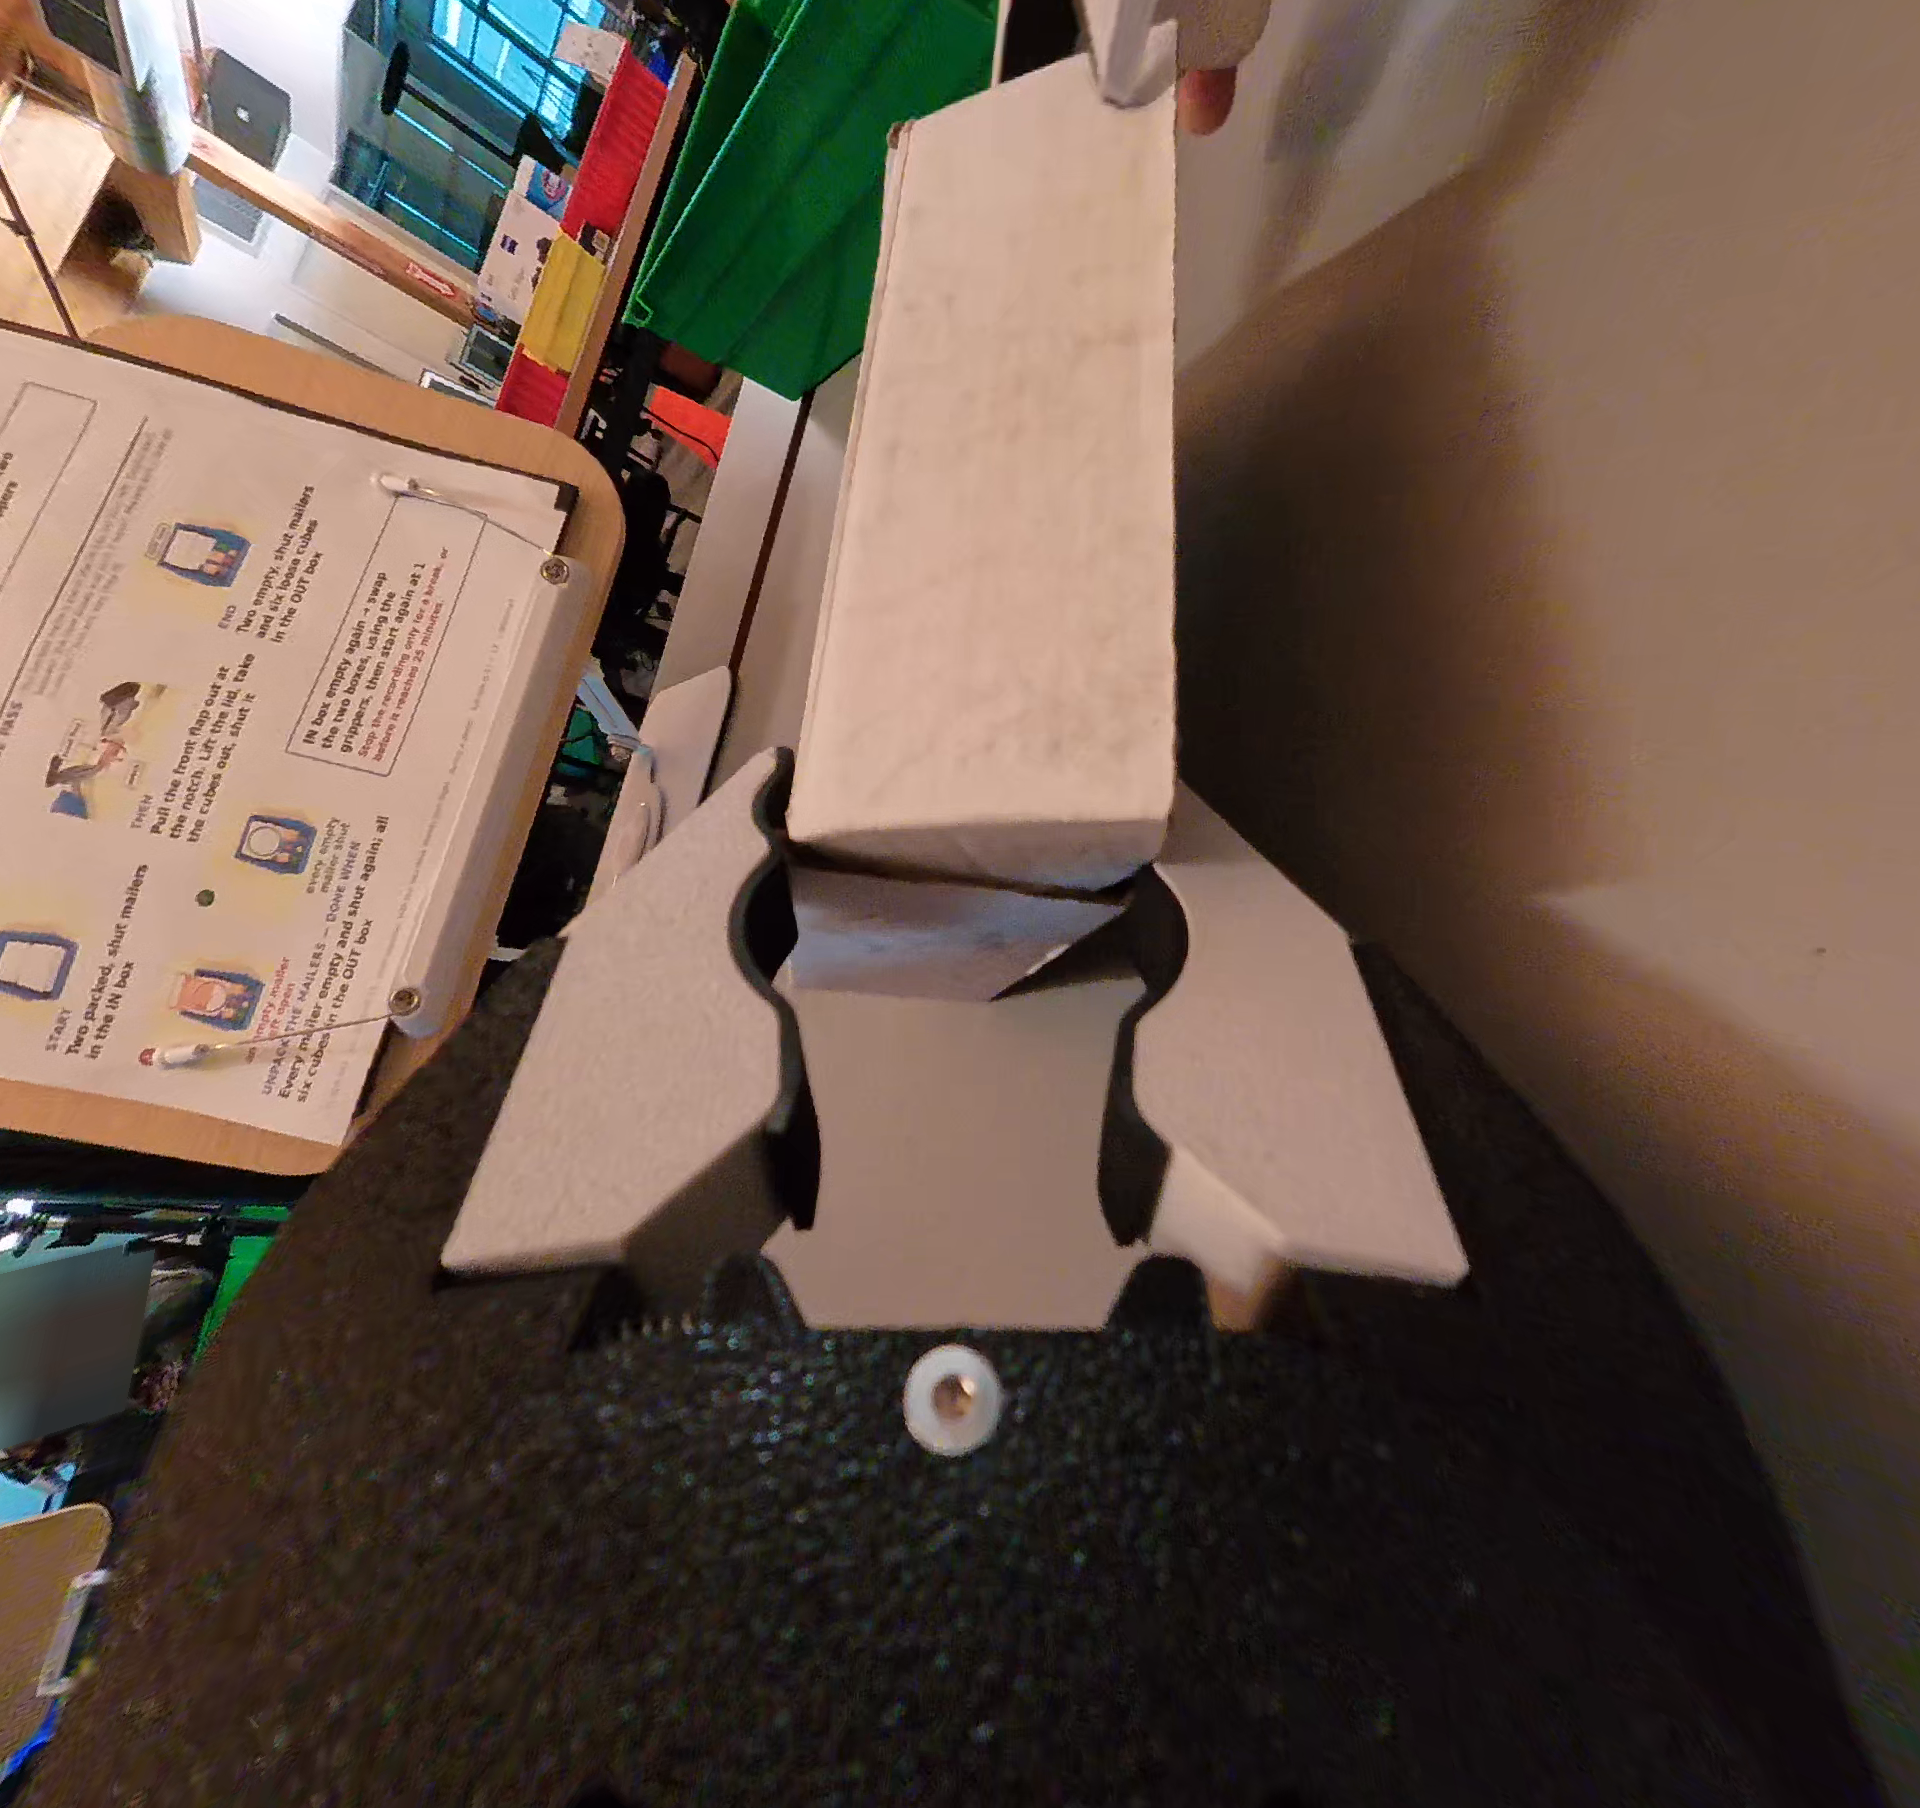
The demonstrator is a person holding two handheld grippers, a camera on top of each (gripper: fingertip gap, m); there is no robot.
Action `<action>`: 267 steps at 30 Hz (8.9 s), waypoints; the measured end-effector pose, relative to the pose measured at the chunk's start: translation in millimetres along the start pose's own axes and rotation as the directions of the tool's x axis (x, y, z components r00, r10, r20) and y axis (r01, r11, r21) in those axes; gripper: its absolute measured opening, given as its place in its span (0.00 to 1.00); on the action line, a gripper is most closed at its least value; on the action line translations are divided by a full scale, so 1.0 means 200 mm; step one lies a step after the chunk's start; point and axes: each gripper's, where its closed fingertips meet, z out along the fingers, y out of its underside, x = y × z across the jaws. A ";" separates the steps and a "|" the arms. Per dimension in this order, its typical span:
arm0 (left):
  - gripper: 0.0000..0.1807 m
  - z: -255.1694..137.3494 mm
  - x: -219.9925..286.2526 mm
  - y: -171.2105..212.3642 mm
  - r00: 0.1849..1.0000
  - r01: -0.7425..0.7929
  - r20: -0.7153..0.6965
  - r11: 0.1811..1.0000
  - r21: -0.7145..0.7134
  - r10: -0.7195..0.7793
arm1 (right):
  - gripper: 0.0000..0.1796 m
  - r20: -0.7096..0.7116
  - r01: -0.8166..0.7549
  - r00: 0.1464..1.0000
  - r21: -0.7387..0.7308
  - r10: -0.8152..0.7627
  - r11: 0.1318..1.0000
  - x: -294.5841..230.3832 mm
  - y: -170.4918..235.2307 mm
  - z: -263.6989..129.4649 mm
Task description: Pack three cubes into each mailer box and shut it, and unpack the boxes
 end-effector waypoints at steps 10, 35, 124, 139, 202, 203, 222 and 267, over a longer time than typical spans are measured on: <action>0.34 -0.01 -0.01 0.01 0.999 0.013 -0.039 0.999 0.030 -0.012 | 0.18 0.150 -0.074 0.986 -0.028 0.077 0.997 -0.02 -0.02 -0.03; 0.34 0.00 -0.04 0.06 0.995 0.058 -0.090 0.998 0.036 -0.054 | 0.31 0.235 -0.093 0.967 -0.044 0.101 0.995 -0.05 0.00 0.01; 0.21 -0.08 0.12 0.34 0.809 0.480 -0.233 0.836 -0.266 -0.539 | 0.22 0.053 0.460 0.872 -0.432 -0.487 0.775 0.17 0.25 0.22; 0.19 -0.06 0.11 0.34 0.818 0.470 -0.227 0.842 -0.266 -0.529 | 0.16 0.066 0.493 0.852 -0.437 -0.520 0.752 0.18 0.25 0.23; 0.47 -0.42 0.13 0.17 0.700 0.705 -0.063 0.703 -0.095 -0.711 | 0.70 0.032 0.270 0.738 -0.929 -0.674 0.252 1.51 -0.44 -0.76; 0.47 -0.42 0.13 0.17 0.696 0.709 -0.065 0.699 -0.095 -0.715 | 0.70 0.034 0.267 0.743 -0.931 -0.669 0.249 1.55 -0.40 -0.76; 0.48 -0.41 0.15 0.18 0.654 0.736 -0.113 0.664 -0.134 -0.748 | 0.75 0.057 0.123 0.759 -0.991 -0.649 0.057 1.80 -0.11 -0.82; 0.73 -0.76 -1.03 0.89 0.738 0.034 -0.307 0.487 -0.872 -0.601 | 0.62 -0.279 0.584 0.645 -0.420 -0.711 0.694 -0.13 -0.04 -0.16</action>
